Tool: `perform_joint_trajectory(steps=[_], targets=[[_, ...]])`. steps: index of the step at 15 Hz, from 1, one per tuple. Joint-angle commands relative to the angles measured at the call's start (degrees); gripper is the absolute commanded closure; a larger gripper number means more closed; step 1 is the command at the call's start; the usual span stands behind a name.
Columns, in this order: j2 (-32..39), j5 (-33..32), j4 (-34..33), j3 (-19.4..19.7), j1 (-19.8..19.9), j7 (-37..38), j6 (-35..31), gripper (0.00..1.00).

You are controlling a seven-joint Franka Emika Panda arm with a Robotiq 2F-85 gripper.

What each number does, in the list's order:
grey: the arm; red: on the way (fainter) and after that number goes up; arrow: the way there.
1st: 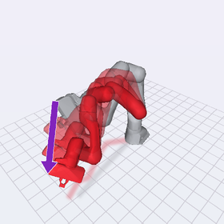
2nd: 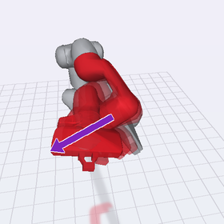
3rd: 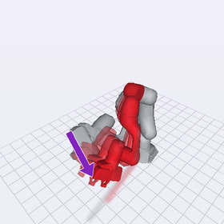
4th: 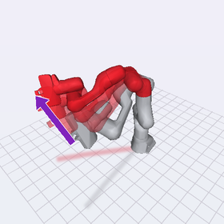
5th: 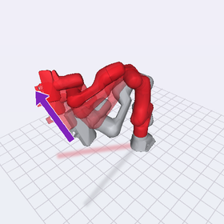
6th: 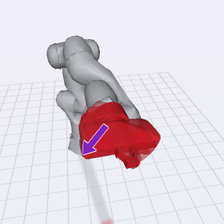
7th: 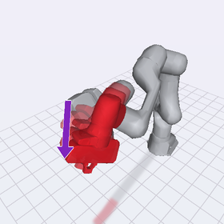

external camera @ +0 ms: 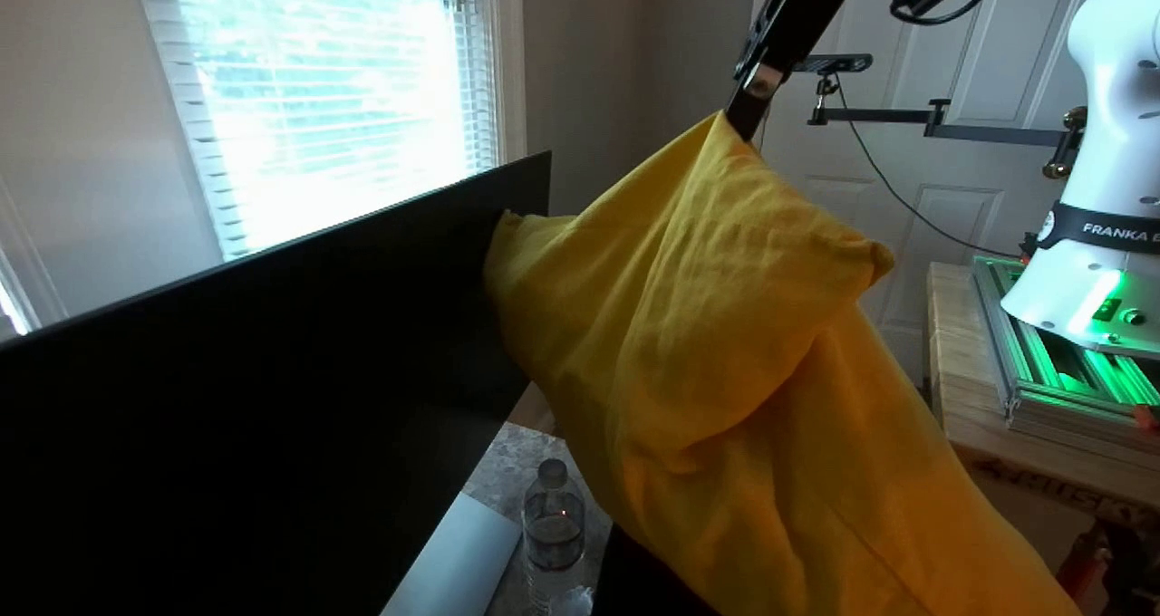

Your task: Put the yellow pillow on the TV stand.

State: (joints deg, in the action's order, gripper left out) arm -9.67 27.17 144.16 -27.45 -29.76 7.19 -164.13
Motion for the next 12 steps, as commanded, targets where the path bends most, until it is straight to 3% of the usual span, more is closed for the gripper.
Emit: perform_joint_trajectory(steps=[1, 6, 12], targets=[[4.1, -3.0, 0.2, -0.8, -0.1, 2.8, -5.8, 1.00], [9.1, -6.0, 0.5, -0.9, 0.3, 3.1, -11.4, 1.00], [13.9, -11.7, 1.8, 0.1, 1.3, 3.5, -13.5, 1.00]])
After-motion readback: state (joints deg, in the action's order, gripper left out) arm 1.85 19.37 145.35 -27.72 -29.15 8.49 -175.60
